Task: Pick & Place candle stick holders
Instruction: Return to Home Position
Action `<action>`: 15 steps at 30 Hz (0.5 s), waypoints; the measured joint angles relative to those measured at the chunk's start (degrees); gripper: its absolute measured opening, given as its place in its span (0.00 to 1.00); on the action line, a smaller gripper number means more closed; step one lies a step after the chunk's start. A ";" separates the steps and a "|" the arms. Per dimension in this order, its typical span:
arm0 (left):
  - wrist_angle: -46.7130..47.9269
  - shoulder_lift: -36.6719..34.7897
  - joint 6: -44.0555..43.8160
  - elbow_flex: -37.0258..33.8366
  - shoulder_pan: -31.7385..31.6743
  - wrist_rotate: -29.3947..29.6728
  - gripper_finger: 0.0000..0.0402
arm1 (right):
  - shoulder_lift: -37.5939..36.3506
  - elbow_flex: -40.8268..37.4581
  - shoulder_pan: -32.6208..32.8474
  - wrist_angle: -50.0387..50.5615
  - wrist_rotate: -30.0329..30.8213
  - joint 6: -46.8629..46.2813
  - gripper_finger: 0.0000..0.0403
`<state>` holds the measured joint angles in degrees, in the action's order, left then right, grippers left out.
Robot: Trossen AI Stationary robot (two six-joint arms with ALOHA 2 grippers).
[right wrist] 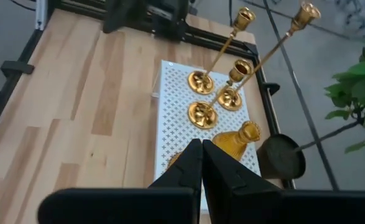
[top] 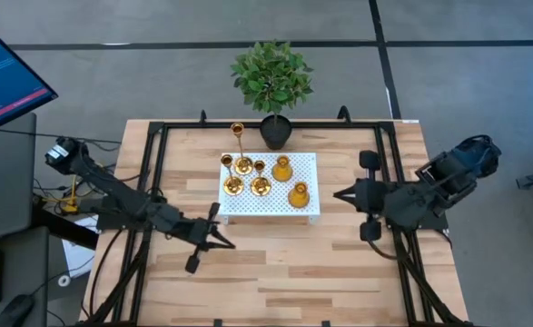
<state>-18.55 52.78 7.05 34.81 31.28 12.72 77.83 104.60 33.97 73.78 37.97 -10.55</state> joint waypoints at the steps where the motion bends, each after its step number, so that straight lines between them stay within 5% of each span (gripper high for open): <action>1: -0.29 0.25 0.00 0.00 -0.71 -0.51 0.02 | -0.23 -0.04 0.58 -0.01 0.36 0.40 0.00; 6: -0.86 0.61 0.00 0.00 -2.02 -0.73 0.02 | -2.81 -0.47 2.08 -4.55 0.38 6.08 0.00; 15: -1.39 0.61 0.00 0.00 -1.67 -0.27 0.02 | -12.36 -15.66 -4.98 -21.34 -14.57 19.44 0.00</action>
<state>-19.94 53.39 7.04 34.81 29.61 12.46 65.46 88.94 28.99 52.44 23.40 8.89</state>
